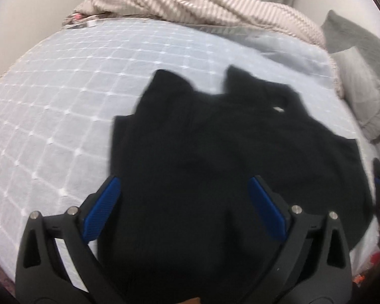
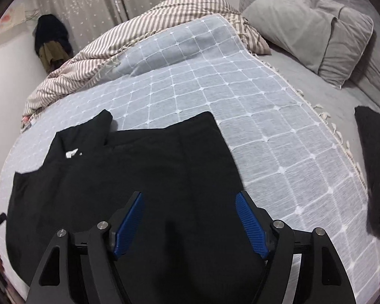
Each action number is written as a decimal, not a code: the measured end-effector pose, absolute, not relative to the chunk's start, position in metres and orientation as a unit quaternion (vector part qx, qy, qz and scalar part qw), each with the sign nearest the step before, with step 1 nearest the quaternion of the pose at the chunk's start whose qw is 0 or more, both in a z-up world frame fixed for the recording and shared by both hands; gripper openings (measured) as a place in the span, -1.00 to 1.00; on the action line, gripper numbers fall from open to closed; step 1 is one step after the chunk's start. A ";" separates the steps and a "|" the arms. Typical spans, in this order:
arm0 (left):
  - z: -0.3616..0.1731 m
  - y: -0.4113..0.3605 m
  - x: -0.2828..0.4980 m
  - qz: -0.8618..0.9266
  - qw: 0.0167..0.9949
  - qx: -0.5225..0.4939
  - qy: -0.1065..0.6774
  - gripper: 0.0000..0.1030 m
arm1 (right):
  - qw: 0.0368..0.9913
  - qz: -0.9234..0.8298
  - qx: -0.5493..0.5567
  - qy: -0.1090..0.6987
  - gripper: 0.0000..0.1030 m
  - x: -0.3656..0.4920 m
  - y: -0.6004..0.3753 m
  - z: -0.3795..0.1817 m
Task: Fold large clothes
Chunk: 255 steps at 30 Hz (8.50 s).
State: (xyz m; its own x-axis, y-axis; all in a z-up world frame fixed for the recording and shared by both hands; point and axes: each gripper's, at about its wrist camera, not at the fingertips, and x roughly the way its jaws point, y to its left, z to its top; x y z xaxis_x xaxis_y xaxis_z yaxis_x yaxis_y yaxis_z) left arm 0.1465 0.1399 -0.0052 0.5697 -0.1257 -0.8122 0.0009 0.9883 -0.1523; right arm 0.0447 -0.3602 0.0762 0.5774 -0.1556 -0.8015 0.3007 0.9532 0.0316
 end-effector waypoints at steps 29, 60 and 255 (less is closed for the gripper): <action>-0.051 0.176 0.168 -0.008 0.909 -0.110 0.403 -0.12 | 0.893 -0.152 0.112 0.409 -0.80 0.043 -0.386 0.037; -0.063 0.182 0.284 0.042 0.901 -0.138 0.410 -0.74 | 0.898 -0.203 0.004 0.390 -0.73 0.179 -0.382 0.031; 0.060 0.024 0.013 -0.316 0.910 -0.043 0.263 0.88 | 0.894 0.021 0.207 0.397 0.66 0.004 -0.299 0.064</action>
